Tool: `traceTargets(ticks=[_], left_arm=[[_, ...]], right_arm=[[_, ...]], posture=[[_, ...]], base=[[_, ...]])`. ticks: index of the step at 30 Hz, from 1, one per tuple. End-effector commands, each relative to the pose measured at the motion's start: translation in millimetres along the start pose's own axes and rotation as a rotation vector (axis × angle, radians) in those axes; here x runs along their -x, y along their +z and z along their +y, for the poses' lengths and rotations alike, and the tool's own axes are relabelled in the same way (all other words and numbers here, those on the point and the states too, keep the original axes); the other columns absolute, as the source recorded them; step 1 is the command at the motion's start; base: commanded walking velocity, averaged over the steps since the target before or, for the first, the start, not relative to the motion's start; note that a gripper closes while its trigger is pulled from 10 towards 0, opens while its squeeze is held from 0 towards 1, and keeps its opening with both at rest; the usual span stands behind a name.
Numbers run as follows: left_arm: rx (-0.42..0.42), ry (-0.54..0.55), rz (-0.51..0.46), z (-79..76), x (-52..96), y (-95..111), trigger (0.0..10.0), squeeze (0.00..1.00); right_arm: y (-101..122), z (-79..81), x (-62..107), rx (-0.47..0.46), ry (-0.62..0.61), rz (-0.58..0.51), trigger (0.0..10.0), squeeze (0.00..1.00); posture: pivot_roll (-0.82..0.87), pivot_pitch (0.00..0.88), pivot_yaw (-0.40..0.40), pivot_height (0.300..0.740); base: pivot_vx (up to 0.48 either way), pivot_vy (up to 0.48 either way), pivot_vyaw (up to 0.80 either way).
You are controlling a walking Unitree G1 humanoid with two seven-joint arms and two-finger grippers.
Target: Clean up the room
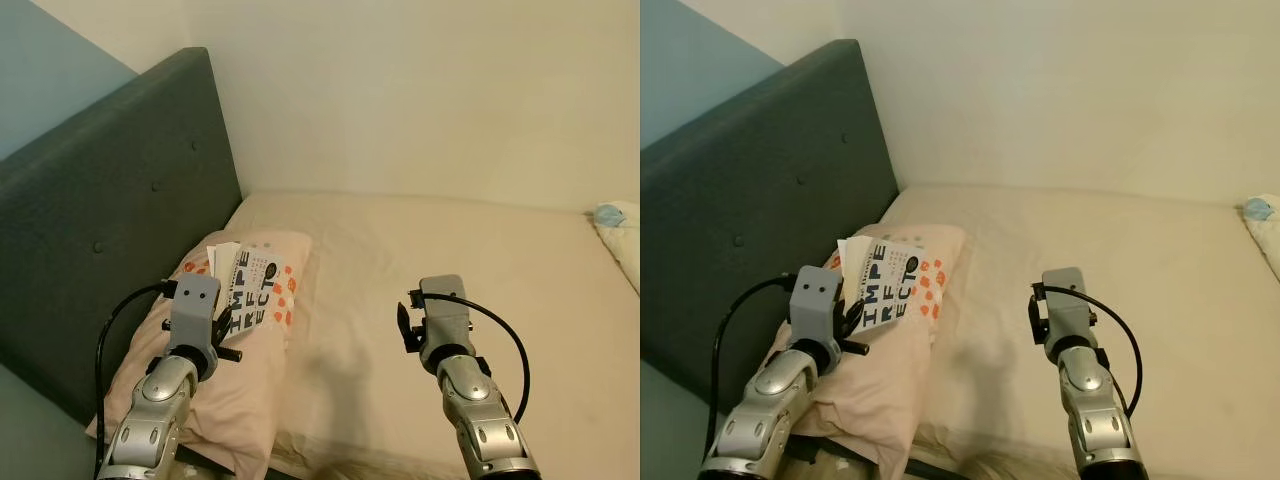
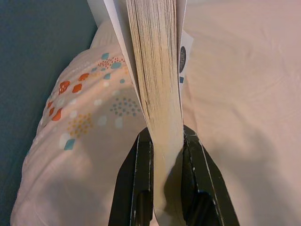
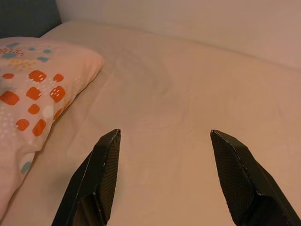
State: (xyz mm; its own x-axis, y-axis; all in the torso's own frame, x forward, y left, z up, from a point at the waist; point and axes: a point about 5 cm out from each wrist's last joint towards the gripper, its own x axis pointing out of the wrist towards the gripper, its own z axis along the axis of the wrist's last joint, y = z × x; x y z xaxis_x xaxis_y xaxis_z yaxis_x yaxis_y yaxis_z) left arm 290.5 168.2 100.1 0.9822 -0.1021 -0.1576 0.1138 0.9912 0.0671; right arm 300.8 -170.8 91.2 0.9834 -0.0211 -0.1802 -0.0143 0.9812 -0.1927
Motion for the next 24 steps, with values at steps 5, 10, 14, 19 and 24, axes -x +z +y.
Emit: traceTargets(ticks=[5, 10, 14, 19, 24], left_arm=[[-0.001, 0.012, -0.009, 5.9, 0.1, 1.8, 10.0, 0.0], [-0.003, 0.005, -0.019, 4.0, 0.9, 3.5, 10.0, 0.0], [-0.004, 0.005, -0.028, 3.6, 1.3, 4.6, 10.0, 0.0], [-0.003, 0.006, -0.032, 3.9, 1.6, 5.4, 10.0, 0.0], [-0.019, 0.0, -0.035, 3.4, 2.4, 6.8, 10.0, 0.0]], right_arm=[[-1.4, 1.5, 2.2, -0.011, 0.009, 0.01, 10.0, 0.0], [-1.8, 1.6, 2.6, -0.011, 0.01, 0.012, 10.0, 0.0], [-1.9, 1.8, 3.0, -0.012, 0.011, 0.013, 10.0, 0.0], [-1.8, 1.8, 3.0, -0.013, 0.011, 0.013, 10.0, 0.0], [-1.7, 2.3, 2.9, -0.015, 0.011, 0.013, 10.0, 0.0]], posture=[[-0.09, 0.066, 0.041, 0.74], [-0.09, 0.069, 0.041, 0.74], [-0.09, 0.072, 0.04, 0.74], [-0.09, 0.073, 0.041, 0.74], [-0.09, 0.073, 0.041, 0.74]], base=[[0.0, 0.288, 0.0], [0.0, 0.192, 0.0], [0.0, 0.0, 0.0], [0.0, 0.0, 0.0], [0.0, -0.192, 0.0]])
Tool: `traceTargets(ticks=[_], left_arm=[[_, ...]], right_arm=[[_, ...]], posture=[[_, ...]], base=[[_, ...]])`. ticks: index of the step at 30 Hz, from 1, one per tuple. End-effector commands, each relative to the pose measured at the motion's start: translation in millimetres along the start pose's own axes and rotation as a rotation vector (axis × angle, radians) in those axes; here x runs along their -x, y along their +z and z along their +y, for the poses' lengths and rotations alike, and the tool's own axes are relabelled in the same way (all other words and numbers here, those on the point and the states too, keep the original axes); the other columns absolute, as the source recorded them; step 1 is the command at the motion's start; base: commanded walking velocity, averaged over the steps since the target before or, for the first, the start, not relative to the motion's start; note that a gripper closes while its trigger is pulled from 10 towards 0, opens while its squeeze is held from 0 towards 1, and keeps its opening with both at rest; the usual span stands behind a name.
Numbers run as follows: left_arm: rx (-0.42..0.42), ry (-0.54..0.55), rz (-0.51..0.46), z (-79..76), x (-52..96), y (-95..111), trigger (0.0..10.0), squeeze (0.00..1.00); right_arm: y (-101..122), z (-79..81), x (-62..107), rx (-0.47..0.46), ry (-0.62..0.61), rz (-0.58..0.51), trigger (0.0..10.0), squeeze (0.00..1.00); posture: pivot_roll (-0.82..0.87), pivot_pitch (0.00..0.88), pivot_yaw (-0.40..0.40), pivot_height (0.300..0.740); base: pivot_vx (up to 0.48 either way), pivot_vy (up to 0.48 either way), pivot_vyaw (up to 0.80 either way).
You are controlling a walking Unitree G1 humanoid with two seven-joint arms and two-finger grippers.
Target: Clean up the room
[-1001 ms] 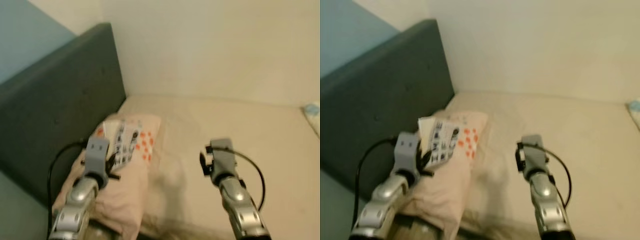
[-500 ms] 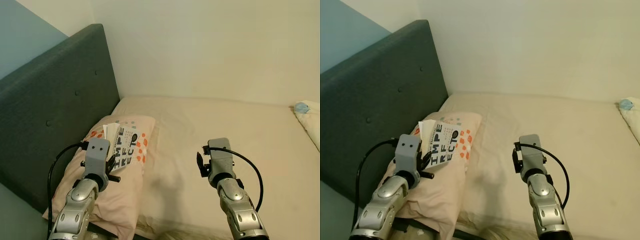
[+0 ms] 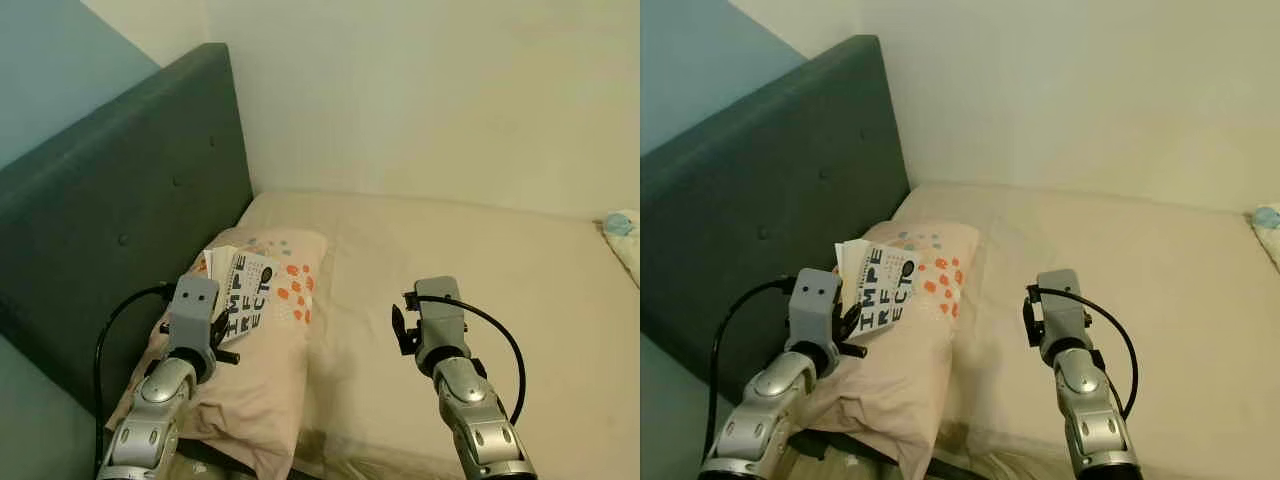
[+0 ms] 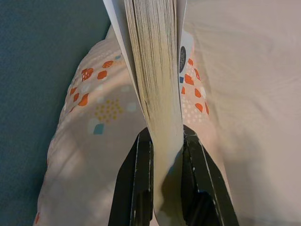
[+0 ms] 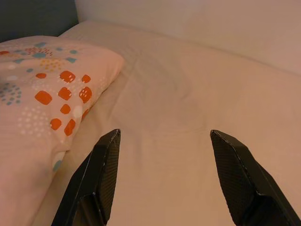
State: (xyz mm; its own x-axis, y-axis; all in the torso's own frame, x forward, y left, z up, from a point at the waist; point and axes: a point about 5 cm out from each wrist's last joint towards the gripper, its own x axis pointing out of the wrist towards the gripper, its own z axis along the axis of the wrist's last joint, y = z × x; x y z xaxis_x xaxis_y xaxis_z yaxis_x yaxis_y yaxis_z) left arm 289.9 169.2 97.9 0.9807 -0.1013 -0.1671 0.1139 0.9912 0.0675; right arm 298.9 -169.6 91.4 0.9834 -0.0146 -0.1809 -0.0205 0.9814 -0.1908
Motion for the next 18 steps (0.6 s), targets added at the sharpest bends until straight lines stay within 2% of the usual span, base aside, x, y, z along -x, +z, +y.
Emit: traceTargets(ticks=[1, 5, 15, 18], left_arm=[[-0.019, 0.0, -0.045, 2.7, 2.2, 9.1, 10.0, 0.0], [0.004, 0.039, -0.043, 5.3, 1.2, 8.9, 10.0, 0.0], [-0.004, 0.062, -0.017, 10.6, 0.3, 6.1, 10.0, 0.0], [0.008, 0.052, 0.003, 9.5, 0.1, 3.5, 10.0, 0.0]], right_arm=[[-1.8, 1.1, 1.0, -0.015, 0.004, 0.014, 10.0, 0.0], [-1.8, 1.3, 1.2, -0.016, 0.004, 0.014, 10.0, 0.0], [-2.4, 0.3, 2.4, -0.013, 0.003, 0.018, 10.0, 0.0], [-1.8, 0.7, 1.8, -0.013, 0.004, 0.017, 10.0, 0.0]], posture=[[-0.09, 0.073, 0.041, 0.74], [-0.09, 0.074, 0.043, 0.74], [-0.09, 0.077, 0.04, 0.74], [-0.09, 0.078, 0.039, 0.74]], base=[[0.0, -0.48, 0.0], [0.0, -0.48, 0.0], [0.0, 0.0, 0.0], [0.0, 0.48, 0.0]])
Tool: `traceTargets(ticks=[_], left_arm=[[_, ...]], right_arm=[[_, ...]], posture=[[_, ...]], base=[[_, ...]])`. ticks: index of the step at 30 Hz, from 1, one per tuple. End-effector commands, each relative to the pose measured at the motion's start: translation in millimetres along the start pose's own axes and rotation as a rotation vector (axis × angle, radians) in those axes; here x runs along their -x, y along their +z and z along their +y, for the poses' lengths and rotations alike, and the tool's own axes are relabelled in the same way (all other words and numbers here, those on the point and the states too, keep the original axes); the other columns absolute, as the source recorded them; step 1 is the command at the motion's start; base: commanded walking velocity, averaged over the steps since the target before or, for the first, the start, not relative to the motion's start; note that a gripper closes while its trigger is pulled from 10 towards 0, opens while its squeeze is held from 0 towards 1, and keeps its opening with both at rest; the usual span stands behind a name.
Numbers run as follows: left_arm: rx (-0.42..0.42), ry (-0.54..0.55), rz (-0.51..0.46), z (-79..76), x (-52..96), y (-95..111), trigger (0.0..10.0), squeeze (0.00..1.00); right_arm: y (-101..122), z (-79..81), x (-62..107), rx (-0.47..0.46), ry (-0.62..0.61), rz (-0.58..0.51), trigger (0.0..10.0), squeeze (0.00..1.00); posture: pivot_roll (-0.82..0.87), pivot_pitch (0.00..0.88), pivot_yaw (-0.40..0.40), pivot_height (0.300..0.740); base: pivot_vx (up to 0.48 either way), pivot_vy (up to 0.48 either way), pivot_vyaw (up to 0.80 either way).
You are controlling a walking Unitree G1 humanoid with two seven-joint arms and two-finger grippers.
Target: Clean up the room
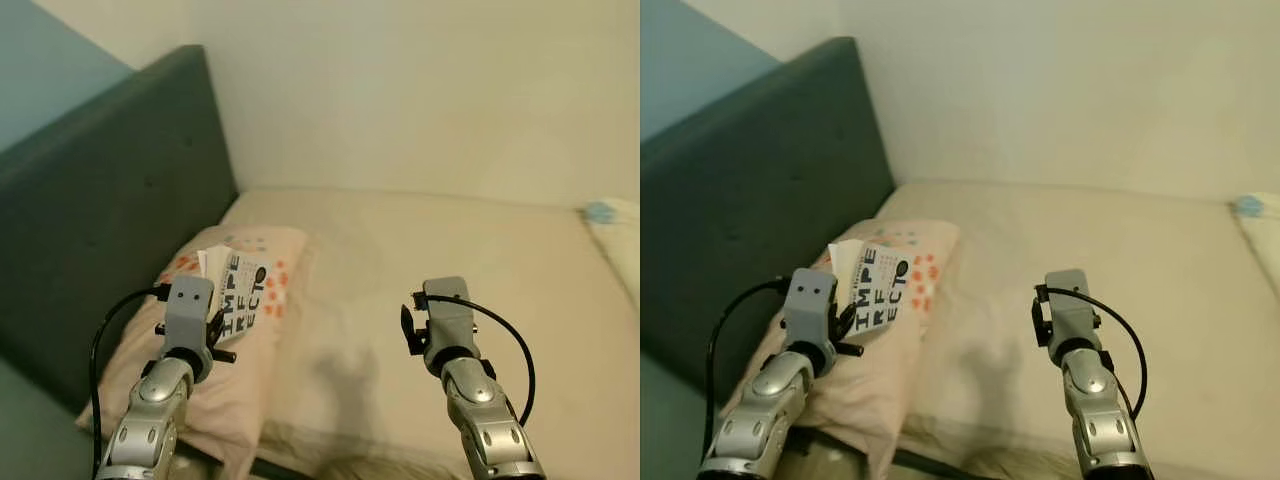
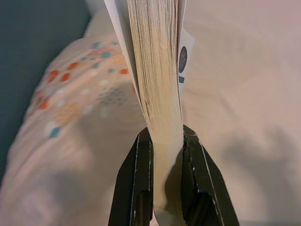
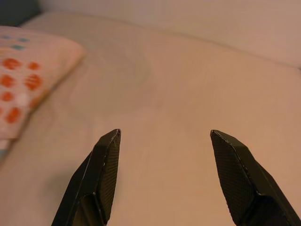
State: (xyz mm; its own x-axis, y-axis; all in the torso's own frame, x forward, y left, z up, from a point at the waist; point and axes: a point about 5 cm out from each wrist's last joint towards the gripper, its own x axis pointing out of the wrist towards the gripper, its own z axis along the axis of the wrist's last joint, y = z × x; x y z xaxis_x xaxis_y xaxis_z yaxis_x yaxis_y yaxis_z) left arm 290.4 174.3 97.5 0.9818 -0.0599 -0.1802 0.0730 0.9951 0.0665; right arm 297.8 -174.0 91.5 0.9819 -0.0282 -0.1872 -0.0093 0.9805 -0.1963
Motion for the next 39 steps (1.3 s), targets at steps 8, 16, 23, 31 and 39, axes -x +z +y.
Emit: traceTargets(ticks=[8, 16, 23, 31, 39], left_arm=[[-0.01, -0.024, -0.02, -3.2, 0.3, 5.7, 10.0, 0.0], [0.191, -0.254, 0.038, -27.7, 7.4, 4.8, 10.0, 0.0], [0.284, -0.396, 0.149, -46.0, 14.5, -6.2, 10.0, 0.0], [0.352, -0.424, 0.166, -53.1, 11.8, -10.0, 10.0, 0.0], [0.368, -0.404, 0.215, -53.9, 2.9, -14.6, 10.0, 0.0]], right_arm=[[-0.3, 5.2, 0.5, -0.015, 0.018, 0.01, 10.0, 0.0], [-5.6, -0.3, 0.3, 0.008, -0.01, 0.056, 10.0, 0.0], [-4.8, -0.1, -0.2, -0.008, -0.006, 0.05, 10.0, 0.0], [-4.7, 1.1, 1.6, -0.012, 0.005, 0.052, 10.0, 0.0], [-5.0, 1.8, 2.3, -0.011, 0.015, 0.053, 10.0, 0.0]], posture=[[-0.09, 0.081, 0.044, 0.74], [-0.09, 0.083, 0.039, 0.74], [-0.09, 0.083, 0.039, 0.73], [-0.09, 0.084, 0.029, 0.706], [-0.1, 0.08, 0.025, 0.676]], base=[[0.0, 0.06, 0.0], [0.0, 0.0, 0.0], [0.0, 0.0, 0.0], [0.0, 0.0, 0.0], [0.0, 0.0, 0.0]])
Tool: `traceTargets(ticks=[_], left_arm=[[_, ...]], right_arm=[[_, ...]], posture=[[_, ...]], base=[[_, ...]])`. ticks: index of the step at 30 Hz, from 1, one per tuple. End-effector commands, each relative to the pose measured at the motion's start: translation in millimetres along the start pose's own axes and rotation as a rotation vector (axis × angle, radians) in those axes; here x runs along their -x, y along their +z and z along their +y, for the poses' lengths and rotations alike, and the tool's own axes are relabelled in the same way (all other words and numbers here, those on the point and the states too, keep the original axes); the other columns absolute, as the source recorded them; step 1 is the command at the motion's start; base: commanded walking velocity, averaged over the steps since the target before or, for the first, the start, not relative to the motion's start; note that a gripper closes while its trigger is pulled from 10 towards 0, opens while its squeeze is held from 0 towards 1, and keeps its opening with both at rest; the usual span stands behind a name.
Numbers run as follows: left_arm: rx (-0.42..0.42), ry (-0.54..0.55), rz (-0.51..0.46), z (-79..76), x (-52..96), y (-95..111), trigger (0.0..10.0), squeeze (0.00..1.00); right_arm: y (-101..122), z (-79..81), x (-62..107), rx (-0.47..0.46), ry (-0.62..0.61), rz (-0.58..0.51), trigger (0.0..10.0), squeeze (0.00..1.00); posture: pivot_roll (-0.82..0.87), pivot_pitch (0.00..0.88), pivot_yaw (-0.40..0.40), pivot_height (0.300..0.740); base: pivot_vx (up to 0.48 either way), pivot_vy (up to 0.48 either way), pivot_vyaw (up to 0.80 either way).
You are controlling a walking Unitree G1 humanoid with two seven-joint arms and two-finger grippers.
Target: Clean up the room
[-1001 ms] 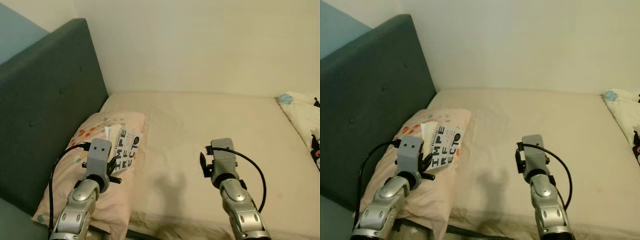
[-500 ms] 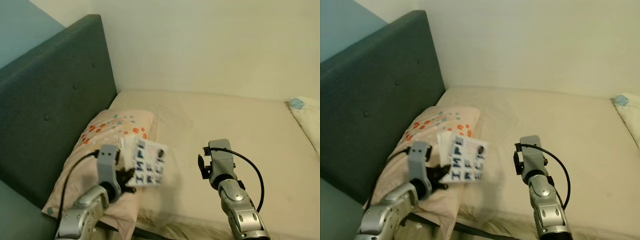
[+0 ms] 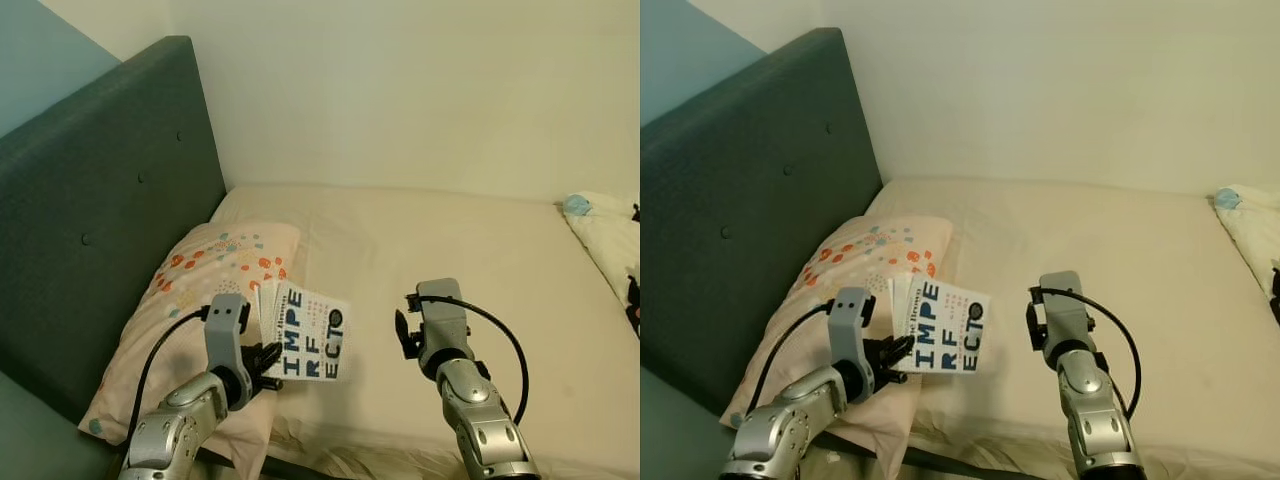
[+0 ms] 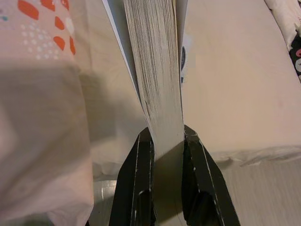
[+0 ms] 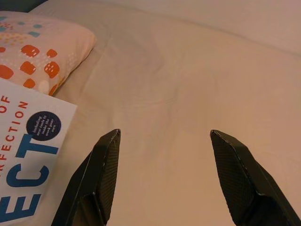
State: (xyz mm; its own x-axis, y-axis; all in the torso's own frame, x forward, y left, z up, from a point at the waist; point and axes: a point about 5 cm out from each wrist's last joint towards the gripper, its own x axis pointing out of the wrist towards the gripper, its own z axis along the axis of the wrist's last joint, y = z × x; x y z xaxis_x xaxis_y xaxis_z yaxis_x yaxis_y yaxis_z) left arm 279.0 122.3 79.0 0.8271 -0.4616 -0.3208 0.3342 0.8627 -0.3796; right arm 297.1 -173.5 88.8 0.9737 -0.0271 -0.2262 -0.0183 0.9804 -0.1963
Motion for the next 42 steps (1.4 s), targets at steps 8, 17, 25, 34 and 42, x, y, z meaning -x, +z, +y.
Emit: traceTargets(ticks=[8, 17, 25, 34, 42], left_arm=[[0.006, 0.054, 0.032, 3.1, -10.2, 3.0, 10.0, 0.0], [-0.006, 0.077, 0.036, 3.6, -12.9, 5.1, 10.0, 0.0], [-0.02, 0.076, 0.048, 1.0, -12.3, 5.7, 10.0, 0.0], [-0.044, 0.058, 0.072, -1.4, -7.1, 3.6, 10.0, 0.0], [0.132, 0.071, 0.017, 2.2, -6.6, 20.0, 10.0, 0.0]], right_arm=[[-4.5, 1.2, 3.8, -0.017, 0.003, 0.019, 10.0, 0.0], [-5.8, 2.4, 5.8, -0.021, 0.004, 0.023, 10.0, 0.0], [-5.5, 2.3, 7.9, -0.005, 0.005, 0.021, 10.0, 0.0], [-5.0, 1.5, 12.2, -0.008, 0.0, 0.017, 10.0, 0.0], [11.7, 1.6, 9.6, -0.008, 0.04, -0.023, 10.0, 0.0]], posture=[[-0.1, 0.081, 0.034, 0.652], [-0.09, 0.094, 0.039, 0.612], [-0.09, 0.116, 0.04, 0.603], [-0.07, 0.166, 0.043, 0.603], [-0.06, 0.213, 0.043, 0.603]], base=[[0.0, 0.0, 0.0], [0.0, 0.0, 0.0], [0.0, 0.0, 0.0], [0.0, 0.0, 0.0], [0.0, 0.0, 0.0]])
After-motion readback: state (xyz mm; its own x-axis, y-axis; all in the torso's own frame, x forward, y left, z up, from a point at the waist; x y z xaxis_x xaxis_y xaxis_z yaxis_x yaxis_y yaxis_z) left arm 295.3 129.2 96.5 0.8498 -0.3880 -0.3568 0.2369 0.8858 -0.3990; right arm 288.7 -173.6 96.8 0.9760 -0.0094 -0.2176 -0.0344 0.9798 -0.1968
